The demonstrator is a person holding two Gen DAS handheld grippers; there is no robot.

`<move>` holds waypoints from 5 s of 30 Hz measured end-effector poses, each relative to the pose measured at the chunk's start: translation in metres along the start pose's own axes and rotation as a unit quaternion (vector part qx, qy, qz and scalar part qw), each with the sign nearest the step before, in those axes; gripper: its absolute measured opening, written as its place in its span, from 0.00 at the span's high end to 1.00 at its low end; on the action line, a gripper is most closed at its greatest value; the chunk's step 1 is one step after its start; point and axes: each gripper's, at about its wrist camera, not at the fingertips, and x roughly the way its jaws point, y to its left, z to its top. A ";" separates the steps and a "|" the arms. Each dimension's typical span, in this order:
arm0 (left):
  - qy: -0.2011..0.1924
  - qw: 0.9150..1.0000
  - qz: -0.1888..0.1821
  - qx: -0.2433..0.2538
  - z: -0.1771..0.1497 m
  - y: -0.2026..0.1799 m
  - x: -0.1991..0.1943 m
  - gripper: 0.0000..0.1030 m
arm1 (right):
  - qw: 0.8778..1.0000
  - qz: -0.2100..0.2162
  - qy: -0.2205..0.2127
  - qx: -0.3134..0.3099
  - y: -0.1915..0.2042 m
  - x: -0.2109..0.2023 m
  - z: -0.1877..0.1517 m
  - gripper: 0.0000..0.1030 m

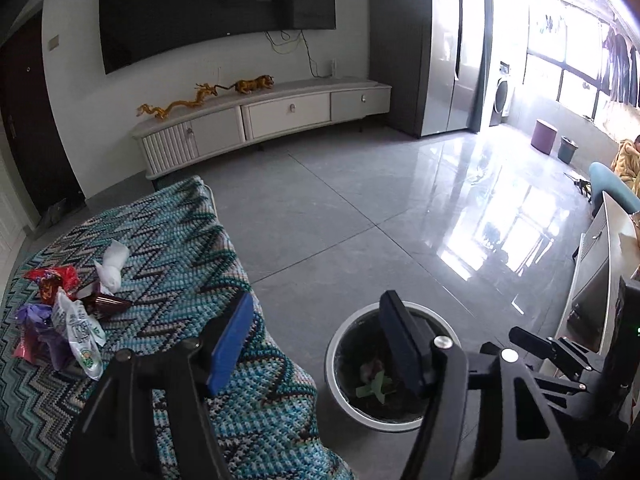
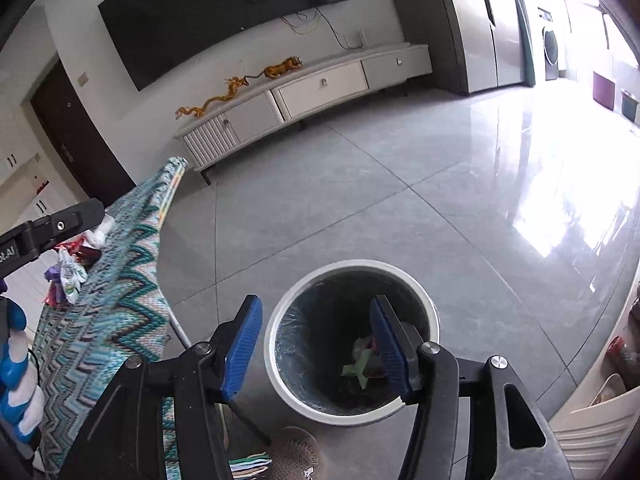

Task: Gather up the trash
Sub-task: 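Move both tools back over the remaining trash on the rug, then grasp the pink wrapper with the left tool while the right tool grasps the white printed bag, then carry both items to the bin and open both tools to drop them in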

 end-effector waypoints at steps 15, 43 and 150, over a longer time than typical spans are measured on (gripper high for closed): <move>-0.093 0.994 0.050 -0.017 -0.015 0.047 -0.101 0.37 | 0.993 0.025 -0.087 -0.078 0.078 -0.101 0.010 0.48; -0.060 0.947 0.216 -0.230 -0.102 0.348 -0.148 0.37 | 0.941 0.209 -0.062 -0.259 0.313 -0.088 0.059 0.48; 0.087 0.987 -0.125 0.059 -0.028 -0.022 0.032 0.73 | 0.994 0.094 0.013 0.050 -0.007 -0.020 0.003 0.87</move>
